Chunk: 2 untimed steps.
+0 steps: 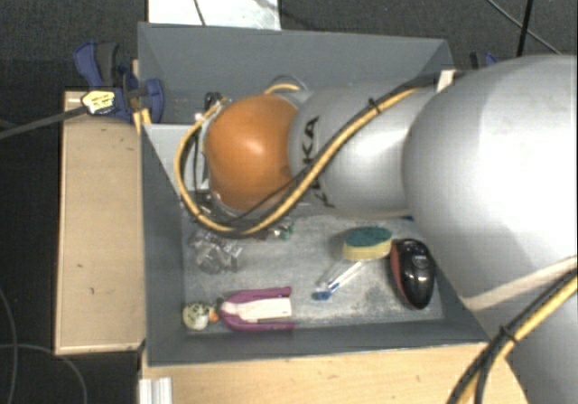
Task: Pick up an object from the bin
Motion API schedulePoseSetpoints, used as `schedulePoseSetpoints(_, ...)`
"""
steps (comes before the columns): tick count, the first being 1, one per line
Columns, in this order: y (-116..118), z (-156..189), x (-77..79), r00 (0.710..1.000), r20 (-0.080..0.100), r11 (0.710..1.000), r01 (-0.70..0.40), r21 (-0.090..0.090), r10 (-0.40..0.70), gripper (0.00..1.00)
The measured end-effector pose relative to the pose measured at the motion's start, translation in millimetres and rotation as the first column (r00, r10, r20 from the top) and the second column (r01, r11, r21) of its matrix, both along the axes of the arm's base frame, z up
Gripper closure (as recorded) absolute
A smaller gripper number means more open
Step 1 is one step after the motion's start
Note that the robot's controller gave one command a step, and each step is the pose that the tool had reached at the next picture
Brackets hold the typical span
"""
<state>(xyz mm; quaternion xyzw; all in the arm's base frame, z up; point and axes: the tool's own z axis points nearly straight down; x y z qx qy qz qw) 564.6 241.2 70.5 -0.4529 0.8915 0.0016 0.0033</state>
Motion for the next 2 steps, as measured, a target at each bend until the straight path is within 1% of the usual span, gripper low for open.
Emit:
schedulePoseSetpoints(1, 0.7, 28.4, 1.2, 1.000, 0.001, 1.000, 0.006, -0.002, -0.006, 1.00)
schedulePoseSetpoints(2, 1.4, 36.7, 2.4, 1.000, 0.001, 1.000, 0.011, -0.001, -0.011, 1.00)
